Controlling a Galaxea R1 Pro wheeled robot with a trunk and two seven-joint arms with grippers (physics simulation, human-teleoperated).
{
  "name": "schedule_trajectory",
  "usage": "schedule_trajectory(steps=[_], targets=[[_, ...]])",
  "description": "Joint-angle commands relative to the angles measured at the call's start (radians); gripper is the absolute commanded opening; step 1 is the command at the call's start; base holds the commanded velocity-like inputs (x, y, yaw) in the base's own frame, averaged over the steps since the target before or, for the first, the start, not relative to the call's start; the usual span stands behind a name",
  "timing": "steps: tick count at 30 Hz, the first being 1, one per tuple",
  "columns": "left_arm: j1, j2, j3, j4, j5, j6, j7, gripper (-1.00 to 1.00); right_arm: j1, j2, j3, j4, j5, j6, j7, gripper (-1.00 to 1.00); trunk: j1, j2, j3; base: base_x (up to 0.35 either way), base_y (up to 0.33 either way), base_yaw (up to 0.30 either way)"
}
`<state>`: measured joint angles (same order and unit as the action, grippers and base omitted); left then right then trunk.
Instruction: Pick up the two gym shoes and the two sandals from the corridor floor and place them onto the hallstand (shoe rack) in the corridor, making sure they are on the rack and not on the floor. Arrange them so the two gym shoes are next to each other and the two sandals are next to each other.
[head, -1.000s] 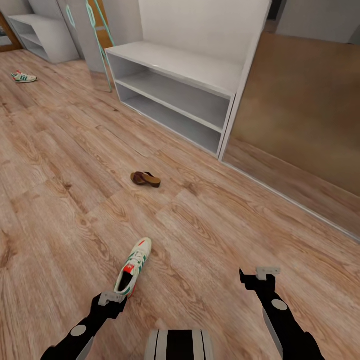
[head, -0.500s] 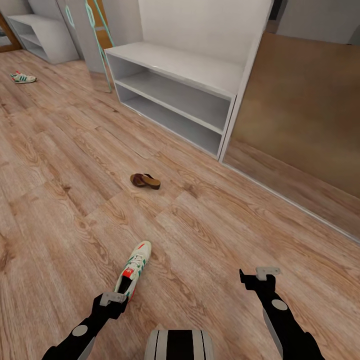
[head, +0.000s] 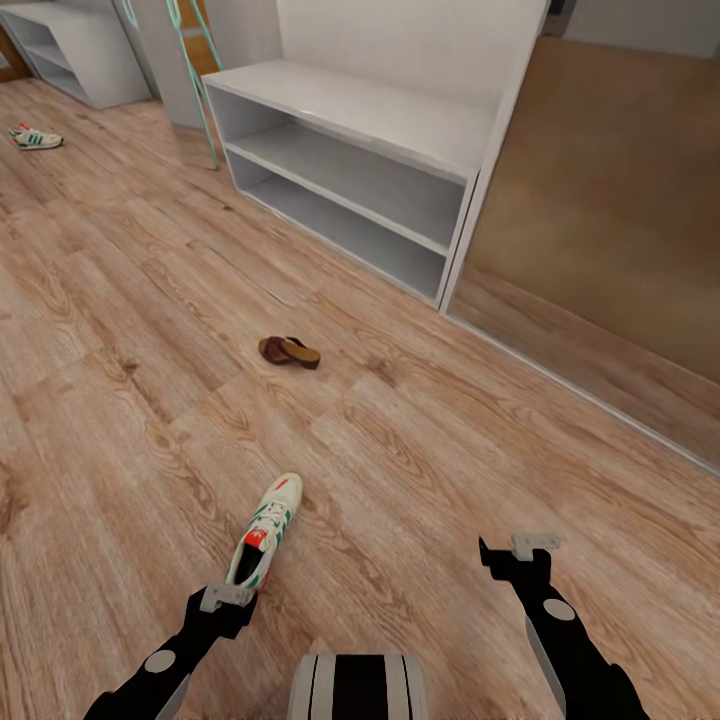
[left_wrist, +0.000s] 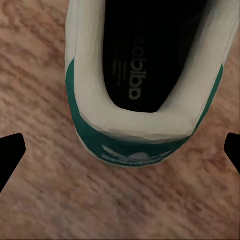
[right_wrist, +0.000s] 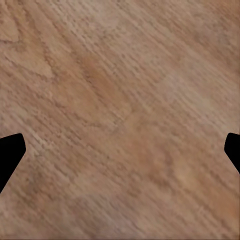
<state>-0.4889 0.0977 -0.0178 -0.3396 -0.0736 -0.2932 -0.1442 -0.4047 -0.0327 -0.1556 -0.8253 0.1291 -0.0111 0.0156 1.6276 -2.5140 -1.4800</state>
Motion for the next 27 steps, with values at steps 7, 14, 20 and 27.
schedule_trajectory(steps=[7, 14, 20, 27], targets=[[0.0, 0.0, -0.001, 0.001, -0.008, -0.004, 0.002, 1.0, 0.0, 0.0, -0.002, 0.0, 0.01, -0.001, 0.002, 1.0, 0.0, 0.0, -0.006, 0.0, 0.0, 0.0], [0.0, 0.0, -0.001, 0.001, -0.008, -0.004, 0.002, 1.0, 0.0, 0.0, -0.001, 0.0, 0.01, -0.001, 0.002, 1.0, 0.0, 0.0, -0.011, 0.0, 0.0, 0.0], [0.0, 0.0, -0.001, 0.001, -0.008, -0.005, 0.002, 1.0, 0.0, 0.0, -0.001, 0.0, 0.01, -0.001, 0.002, 1.0, 0.001, -0.001, -0.018, 0.0, 0.0, 0.0], [0.0, -0.001, -0.003, 0.001, -0.008, -0.005, 0.002, 1.0, 0.0, 0.0, -0.001, 0.0, 0.01, -0.001, 0.001, 1.0, 0.001, -0.001, -0.018, 0.0, 0.0, 0.0]])
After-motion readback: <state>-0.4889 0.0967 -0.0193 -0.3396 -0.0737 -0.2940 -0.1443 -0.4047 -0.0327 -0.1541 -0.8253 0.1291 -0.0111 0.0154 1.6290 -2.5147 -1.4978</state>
